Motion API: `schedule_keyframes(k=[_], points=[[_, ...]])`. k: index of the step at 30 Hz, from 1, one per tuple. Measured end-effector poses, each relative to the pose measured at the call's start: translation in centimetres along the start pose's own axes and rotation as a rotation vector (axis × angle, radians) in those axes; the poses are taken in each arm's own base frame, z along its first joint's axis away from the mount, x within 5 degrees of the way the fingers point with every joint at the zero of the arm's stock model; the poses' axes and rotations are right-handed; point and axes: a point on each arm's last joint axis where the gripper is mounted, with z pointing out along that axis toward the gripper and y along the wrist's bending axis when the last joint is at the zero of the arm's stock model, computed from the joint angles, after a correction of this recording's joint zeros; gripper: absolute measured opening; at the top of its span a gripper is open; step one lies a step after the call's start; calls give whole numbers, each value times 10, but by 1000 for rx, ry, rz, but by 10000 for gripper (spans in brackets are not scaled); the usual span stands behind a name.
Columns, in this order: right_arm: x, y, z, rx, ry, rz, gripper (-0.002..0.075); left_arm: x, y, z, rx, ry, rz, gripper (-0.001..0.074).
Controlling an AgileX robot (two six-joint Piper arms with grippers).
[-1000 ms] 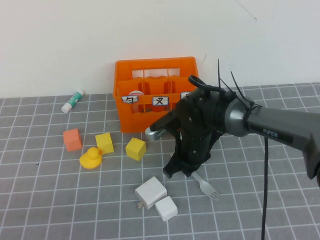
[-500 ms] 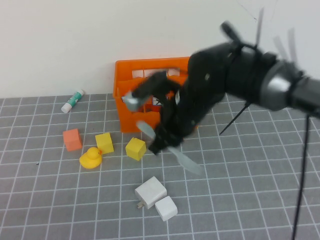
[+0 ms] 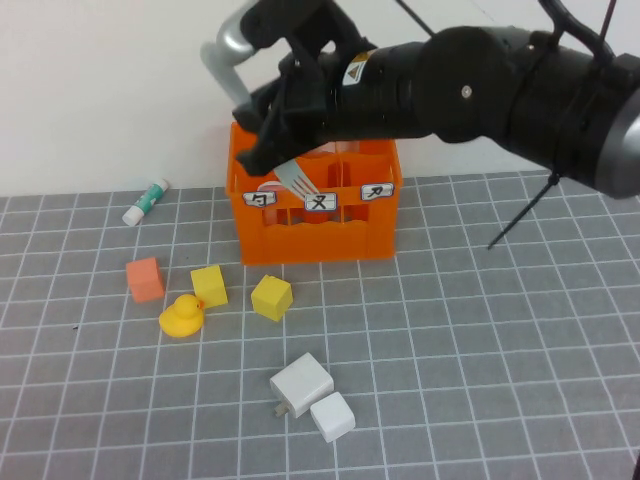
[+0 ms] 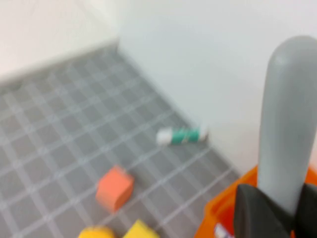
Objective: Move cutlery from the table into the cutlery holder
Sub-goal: Place the fork on the box
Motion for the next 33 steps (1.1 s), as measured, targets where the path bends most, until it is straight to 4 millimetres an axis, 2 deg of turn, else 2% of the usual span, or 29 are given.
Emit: schedule_keyframes(k=[3, 7, 10, 13, 17, 23, 27, 33], points=[[2, -3, -3, 58, -76, 19, 158, 0, 0, 0, 0, 0, 0, -1], [18, -6, -16, 170, -169, 24, 158, 0, 0, 0, 0, 0, 0, -1], [26, -11, -30, 299, -310, 31, 158, 0, 0, 0, 0, 0, 0, -1], [28, -15, -33, 373, -420, 40, 158, 0, 0, 0, 0, 0, 0, -1], [35, -16, -19, 409, -517, 18, 158, 0, 0, 0, 0, 0, 0, -1], [62, -17, 12, 448, -598, 77, 158, 0, 0, 0, 0, 0, 0, -1], [79, -17, 32, 438, -584, 138, 158, 0, 0, 0, 0, 0, 0, -1], [91, -19, 58, 422, -555, 169, 158, 0, 0, 0, 0, 0, 0, -1]])
